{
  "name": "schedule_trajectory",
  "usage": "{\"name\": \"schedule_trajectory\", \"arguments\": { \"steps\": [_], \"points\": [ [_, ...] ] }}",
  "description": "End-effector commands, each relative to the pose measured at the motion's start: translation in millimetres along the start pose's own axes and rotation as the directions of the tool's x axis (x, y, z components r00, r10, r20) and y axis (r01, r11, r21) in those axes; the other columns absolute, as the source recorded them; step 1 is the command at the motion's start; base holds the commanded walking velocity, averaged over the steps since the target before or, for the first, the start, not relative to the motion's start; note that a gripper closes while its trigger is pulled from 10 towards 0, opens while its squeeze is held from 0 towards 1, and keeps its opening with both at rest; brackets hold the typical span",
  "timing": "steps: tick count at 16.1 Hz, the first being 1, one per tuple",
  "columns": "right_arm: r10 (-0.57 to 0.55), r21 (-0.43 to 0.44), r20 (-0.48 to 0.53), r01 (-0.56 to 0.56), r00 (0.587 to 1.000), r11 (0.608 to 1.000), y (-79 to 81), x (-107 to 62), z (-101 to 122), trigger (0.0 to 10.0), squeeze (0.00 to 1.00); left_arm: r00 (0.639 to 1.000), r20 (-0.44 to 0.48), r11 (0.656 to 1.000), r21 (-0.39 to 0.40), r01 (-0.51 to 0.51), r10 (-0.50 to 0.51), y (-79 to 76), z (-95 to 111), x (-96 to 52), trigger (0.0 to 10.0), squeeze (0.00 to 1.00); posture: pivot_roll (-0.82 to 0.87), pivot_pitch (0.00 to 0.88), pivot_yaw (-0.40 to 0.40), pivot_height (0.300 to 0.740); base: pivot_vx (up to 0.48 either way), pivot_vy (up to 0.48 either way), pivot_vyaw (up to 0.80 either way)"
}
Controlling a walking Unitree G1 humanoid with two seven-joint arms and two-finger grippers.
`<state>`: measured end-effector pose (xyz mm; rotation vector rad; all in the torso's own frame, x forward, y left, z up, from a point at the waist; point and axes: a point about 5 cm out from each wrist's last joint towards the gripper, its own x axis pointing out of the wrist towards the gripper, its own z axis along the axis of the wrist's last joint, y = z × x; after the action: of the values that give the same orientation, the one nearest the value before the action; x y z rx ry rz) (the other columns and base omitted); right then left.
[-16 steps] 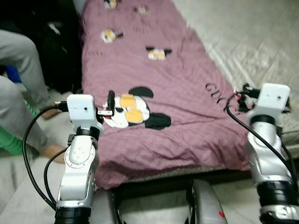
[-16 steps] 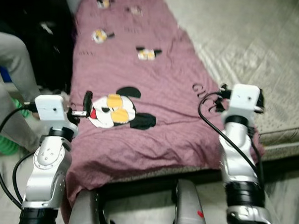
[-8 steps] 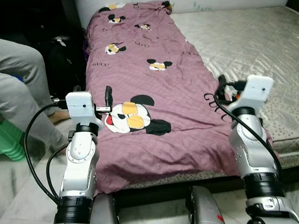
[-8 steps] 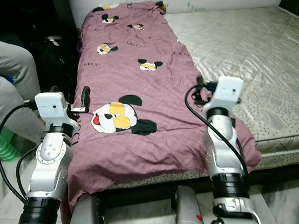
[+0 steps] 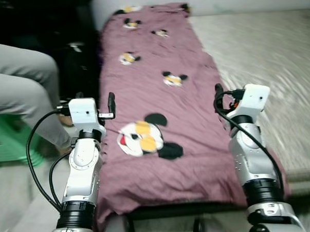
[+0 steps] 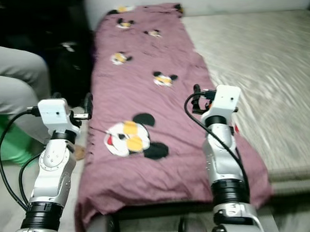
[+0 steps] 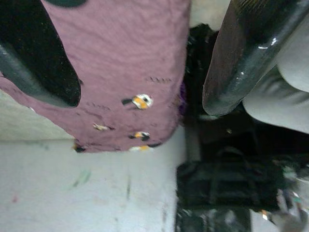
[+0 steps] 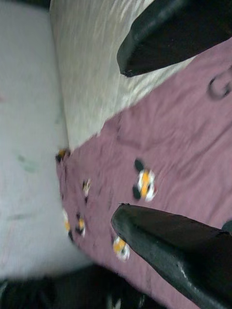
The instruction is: Clean up the room
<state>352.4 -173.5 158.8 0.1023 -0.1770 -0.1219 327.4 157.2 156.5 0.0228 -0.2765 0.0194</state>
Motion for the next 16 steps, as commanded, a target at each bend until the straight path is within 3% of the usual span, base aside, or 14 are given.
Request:
{"name": "schedule_trajectory", "arguments": {
  "steps": [1,6,9,13,16],
  "points": [
    [0.014,0.003,0.018,-0.014,1.0,1.0,8.6,1.7,2.3,10.0,0.0,1.0,0.01,1.0,0.016,0.013,-0.013,0.5,0.3,2.0,10.0,0.0,-0.07,0.0,0.047,0.737,0.0,0.0,0.0],
    [0.069,-0.014,0.006,-0.069,0.998,0.998,18.4,-6.1,-6.2,10.0,0.0,1.0,-0.011,1.0,0.026,-0.003,0.003,-0.4,-9.8,-1.4,10.0,0.0,-0.06,0.0,0.04,0.74,0.0,0.0,0.0],
    [0.086,-0.052,-0.031,-0.087,0.996,0.995,14.7,-22.9,-22.0,10.0,0.0,0.998,-0.063,0.999,0.046,0.014,-0.011,4.7,-28.1,-20.7,10.0,0.0,-0.08,0.0,0.045,0.74,0.0,0.0,0.0],
    [0.018,-0.123,-0.162,-0.038,0.987,0.992,-24.0,-75.6,-56.6,10.0,0.0,0.98,-0.199,0.994,0.097,0.048,-0.028,23.9,-61.2,-74.2,10.0,0.0,-0.09,0.0,0.042,0.74,0.0,0.0,0.0],
    [-0.01,-0.162,-0.232,-0.028,0.973,0.986,-38.6,-109.4,-68.7,10.0,0.0,0.965,-0.261,0.993,0.101,0.055,-0.027,34.6,-69.1,-103.2,10.0,0.0,-0.09,0.0,0.038,0.74,0.0,0.0,0.0]
  ]
}}
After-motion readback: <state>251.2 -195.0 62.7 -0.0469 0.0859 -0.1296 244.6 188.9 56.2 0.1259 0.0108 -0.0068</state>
